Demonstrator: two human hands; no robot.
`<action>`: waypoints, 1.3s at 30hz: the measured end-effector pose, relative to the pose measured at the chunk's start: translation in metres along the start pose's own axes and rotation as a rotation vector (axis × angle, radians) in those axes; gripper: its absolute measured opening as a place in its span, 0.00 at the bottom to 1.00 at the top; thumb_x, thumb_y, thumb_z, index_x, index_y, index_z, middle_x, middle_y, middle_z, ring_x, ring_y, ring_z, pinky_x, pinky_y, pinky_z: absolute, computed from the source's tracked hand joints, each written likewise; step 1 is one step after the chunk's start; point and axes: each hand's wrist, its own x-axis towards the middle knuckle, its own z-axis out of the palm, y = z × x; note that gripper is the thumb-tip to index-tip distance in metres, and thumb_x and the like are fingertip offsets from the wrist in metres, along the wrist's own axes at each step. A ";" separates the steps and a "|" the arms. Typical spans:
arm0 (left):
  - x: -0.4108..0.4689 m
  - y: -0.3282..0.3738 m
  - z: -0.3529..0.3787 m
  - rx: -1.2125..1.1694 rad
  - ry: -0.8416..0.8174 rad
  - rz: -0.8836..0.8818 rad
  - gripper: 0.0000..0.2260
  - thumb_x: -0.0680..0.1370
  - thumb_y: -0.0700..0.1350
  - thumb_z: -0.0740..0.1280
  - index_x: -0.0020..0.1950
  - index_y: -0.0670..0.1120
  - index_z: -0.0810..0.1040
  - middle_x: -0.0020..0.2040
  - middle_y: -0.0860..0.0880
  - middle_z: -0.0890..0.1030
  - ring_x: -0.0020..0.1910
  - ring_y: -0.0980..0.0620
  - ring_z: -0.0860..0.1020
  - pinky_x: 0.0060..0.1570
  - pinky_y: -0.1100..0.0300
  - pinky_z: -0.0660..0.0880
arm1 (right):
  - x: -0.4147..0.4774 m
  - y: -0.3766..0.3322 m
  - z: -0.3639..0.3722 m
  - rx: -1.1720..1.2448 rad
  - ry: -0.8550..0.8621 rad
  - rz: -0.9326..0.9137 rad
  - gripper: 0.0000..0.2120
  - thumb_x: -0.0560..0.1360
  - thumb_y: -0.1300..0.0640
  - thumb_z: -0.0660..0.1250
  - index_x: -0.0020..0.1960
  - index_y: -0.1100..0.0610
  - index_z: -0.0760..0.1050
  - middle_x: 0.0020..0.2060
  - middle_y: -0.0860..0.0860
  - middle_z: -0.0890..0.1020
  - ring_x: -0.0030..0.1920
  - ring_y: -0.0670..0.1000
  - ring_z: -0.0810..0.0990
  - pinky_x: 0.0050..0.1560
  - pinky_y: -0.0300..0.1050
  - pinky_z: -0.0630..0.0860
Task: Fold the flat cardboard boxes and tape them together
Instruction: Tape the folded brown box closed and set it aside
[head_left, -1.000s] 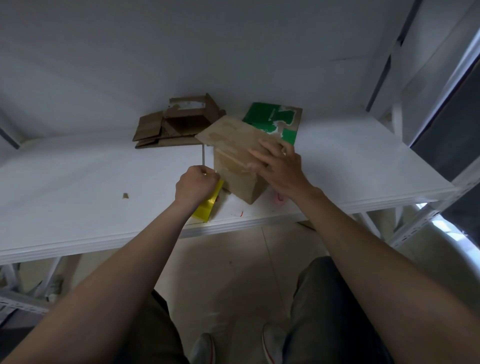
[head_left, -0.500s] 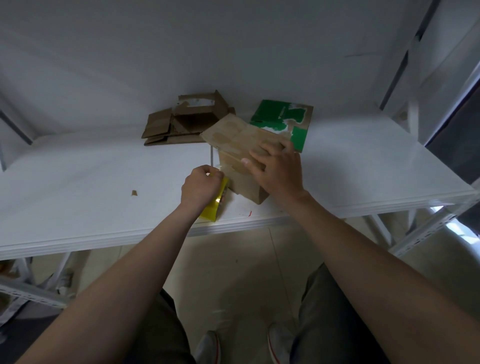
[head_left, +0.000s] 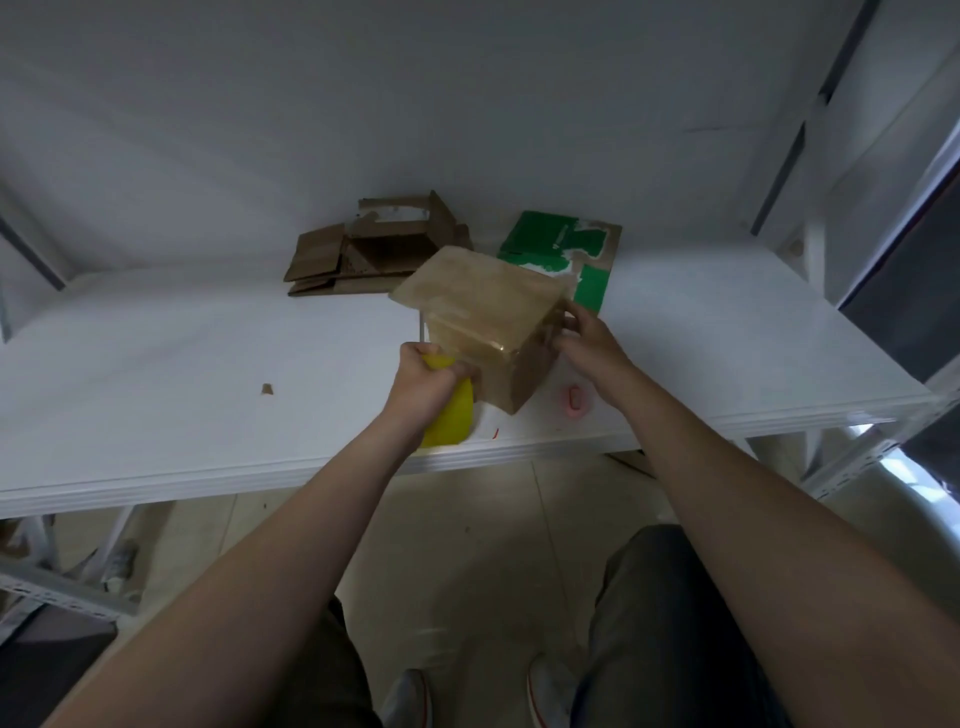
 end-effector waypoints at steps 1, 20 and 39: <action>-0.003 0.001 0.002 0.015 0.025 0.026 0.27 0.69 0.49 0.78 0.60 0.51 0.65 0.57 0.43 0.78 0.53 0.41 0.79 0.47 0.47 0.78 | -0.004 -0.008 0.002 0.008 0.014 -0.052 0.24 0.78 0.54 0.68 0.74 0.46 0.70 0.66 0.47 0.76 0.63 0.49 0.74 0.63 0.49 0.73; -0.018 0.034 -0.008 -0.208 0.106 0.325 0.32 0.59 0.59 0.80 0.59 0.59 0.70 0.59 0.47 0.78 0.56 0.45 0.81 0.57 0.42 0.80 | -0.032 -0.072 -0.015 -0.081 0.281 -0.339 0.25 0.72 0.41 0.70 0.68 0.42 0.74 0.64 0.49 0.75 0.63 0.54 0.74 0.67 0.62 0.70; -0.017 0.046 -0.051 0.080 0.187 0.308 0.30 0.68 0.48 0.81 0.65 0.52 0.71 0.61 0.49 0.74 0.58 0.46 0.75 0.50 0.51 0.76 | -0.063 -0.078 0.015 -0.076 0.102 -0.316 0.20 0.78 0.58 0.71 0.69 0.51 0.77 0.66 0.50 0.75 0.60 0.46 0.73 0.42 0.26 0.70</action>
